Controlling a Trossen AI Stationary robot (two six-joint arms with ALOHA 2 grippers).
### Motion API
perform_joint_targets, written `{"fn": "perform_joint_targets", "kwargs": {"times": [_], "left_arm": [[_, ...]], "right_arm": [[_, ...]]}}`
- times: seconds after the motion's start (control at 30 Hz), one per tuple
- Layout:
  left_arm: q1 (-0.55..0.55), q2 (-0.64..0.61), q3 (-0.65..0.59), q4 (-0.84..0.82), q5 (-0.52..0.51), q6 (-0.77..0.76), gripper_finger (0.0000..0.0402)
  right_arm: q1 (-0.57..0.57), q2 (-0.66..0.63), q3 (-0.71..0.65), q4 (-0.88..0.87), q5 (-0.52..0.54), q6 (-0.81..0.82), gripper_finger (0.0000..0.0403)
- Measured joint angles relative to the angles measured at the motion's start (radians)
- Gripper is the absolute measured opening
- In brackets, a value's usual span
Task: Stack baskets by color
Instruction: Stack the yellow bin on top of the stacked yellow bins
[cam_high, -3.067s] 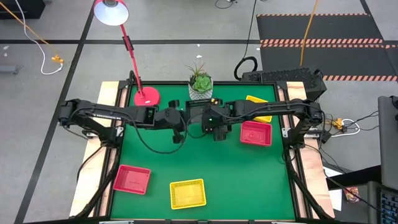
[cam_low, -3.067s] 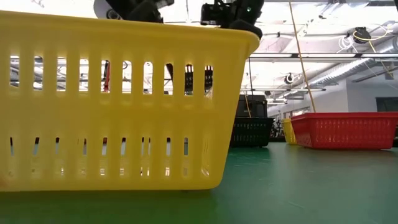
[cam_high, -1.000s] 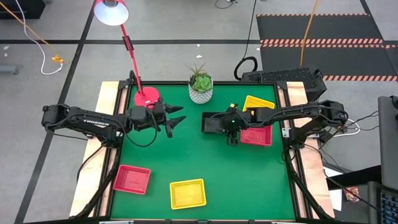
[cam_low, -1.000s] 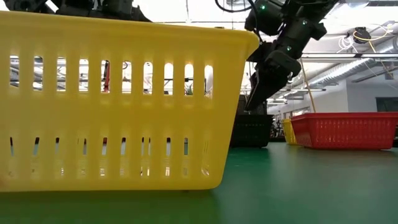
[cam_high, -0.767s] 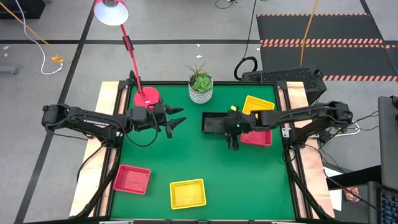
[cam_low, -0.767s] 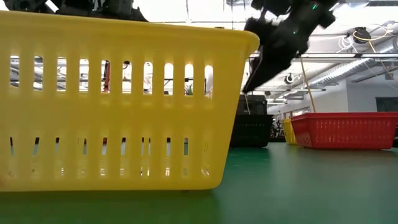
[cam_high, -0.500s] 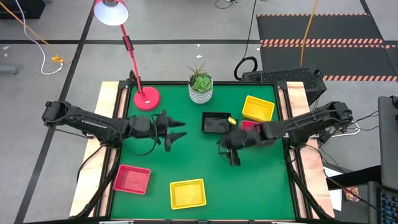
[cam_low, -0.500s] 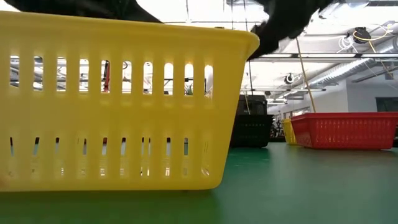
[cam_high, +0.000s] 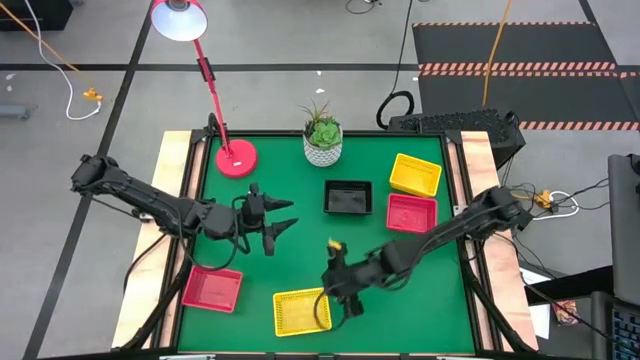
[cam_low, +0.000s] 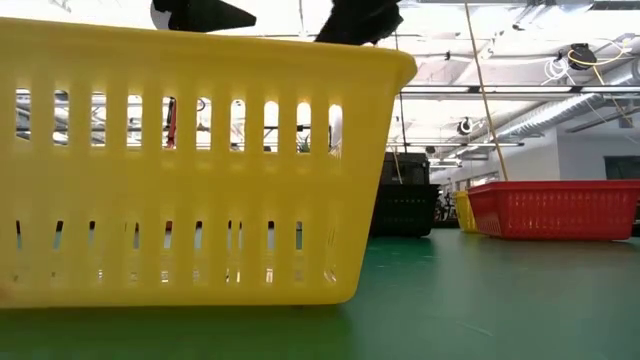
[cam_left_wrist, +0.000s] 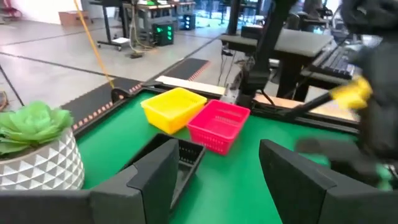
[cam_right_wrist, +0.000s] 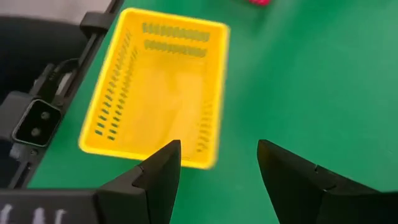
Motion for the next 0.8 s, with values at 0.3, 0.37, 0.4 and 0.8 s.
{"fn": "perform_joint_targets", "kwargs": {"times": [0.3,0.37,0.4,0.8], "left_arm": [[-0.08,0.0,0.0,-0.039,-0.002,-0.059,0.0225],[-0.112,0.0,0.0,-0.059,-0.003,-0.07,0.0225],[-0.126,0.0,0.0,-0.066,-0.003,-0.08,0.0225],[-0.277,0.0,0.0,-0.129,-0.111,-0.134,0.0225]], "right_arm": [[0.011,0.157,0.101,0.003,0.005,0.086,0.0208],[0.004,0.175,0.101,-0.005,0.023,0.088,0.0208],[-0.001,0.185,0.101,-0.005,0.031,0.091,0.0208],[-0.034,0.221,0.081,0.032,-0.015,0.144,0.0189]]}}
